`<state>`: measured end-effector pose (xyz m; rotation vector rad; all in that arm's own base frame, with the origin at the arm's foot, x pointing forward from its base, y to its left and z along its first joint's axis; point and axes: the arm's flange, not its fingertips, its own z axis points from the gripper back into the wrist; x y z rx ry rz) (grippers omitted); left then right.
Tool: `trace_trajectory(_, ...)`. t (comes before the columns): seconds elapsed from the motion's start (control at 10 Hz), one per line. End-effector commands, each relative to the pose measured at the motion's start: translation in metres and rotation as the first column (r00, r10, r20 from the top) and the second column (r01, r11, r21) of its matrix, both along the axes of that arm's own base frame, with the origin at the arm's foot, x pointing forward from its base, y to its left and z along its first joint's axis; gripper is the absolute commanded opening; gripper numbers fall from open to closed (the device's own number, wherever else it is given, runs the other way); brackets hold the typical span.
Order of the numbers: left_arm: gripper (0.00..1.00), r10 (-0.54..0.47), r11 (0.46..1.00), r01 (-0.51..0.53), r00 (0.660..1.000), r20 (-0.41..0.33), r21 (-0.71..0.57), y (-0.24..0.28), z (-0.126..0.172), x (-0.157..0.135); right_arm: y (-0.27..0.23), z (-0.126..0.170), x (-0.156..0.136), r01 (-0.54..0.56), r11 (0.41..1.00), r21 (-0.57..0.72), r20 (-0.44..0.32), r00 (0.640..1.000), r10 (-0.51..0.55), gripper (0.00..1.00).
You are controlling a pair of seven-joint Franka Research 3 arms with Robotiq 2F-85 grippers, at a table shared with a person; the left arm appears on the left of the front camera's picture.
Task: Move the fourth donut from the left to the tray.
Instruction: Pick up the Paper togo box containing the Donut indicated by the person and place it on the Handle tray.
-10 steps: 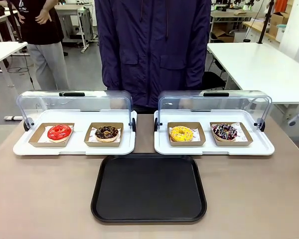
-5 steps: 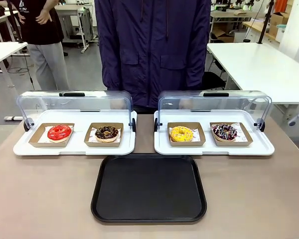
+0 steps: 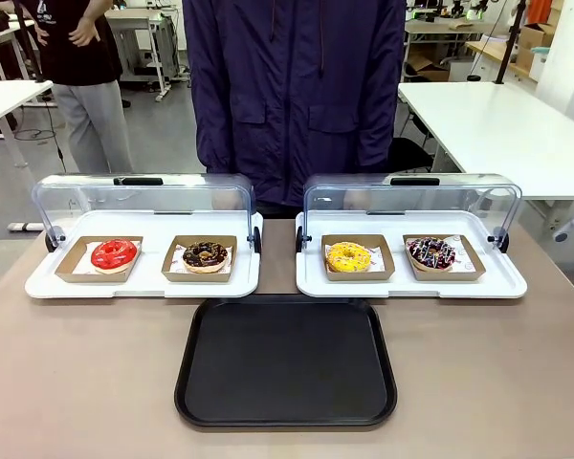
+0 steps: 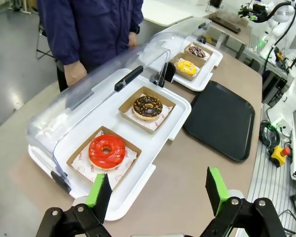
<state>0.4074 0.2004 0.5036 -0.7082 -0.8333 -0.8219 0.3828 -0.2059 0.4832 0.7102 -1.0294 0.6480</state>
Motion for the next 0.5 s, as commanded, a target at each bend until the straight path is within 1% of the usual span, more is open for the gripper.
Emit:
trace_trajectory(0.0,1.0,-0.016,1.0,0.016,1.0,0.014,-0.004,0.0018,0.0019,-0.0001,-0.0015,-0.0013,0.0032,-0.007,1.0,0.007,0.041,0.999,0.007,1.0)
trace_trajectory(0.4,1.0,-0.016,1.0,0.016,1.0,0.014,-0.004,0.0018,0.0019,-0.0001,-0.0015,-0.0013,0.0032,-0.007,1.0,0.007,0.041,0.999,0.007,1.0)
